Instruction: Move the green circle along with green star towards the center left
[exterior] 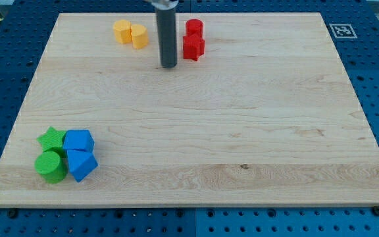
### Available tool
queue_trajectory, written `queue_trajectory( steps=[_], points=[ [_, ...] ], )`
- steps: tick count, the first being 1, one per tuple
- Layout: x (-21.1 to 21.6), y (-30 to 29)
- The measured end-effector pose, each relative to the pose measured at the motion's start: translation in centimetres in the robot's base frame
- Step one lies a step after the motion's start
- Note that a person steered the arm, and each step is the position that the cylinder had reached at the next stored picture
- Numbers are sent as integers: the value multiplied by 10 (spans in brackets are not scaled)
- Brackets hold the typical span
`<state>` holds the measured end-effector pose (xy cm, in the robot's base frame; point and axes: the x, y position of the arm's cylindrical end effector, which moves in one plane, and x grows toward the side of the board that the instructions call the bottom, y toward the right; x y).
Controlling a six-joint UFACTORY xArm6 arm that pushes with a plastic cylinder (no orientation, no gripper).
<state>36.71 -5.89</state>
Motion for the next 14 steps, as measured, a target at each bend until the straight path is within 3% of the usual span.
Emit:
queue_trajectory(
  steps=[1, 6, 8, 10, 14],
  points=[
    [41, -31],
    [251, -69],
    [251, -143],
    [242, -152],
    [166, -177]
  ],
)
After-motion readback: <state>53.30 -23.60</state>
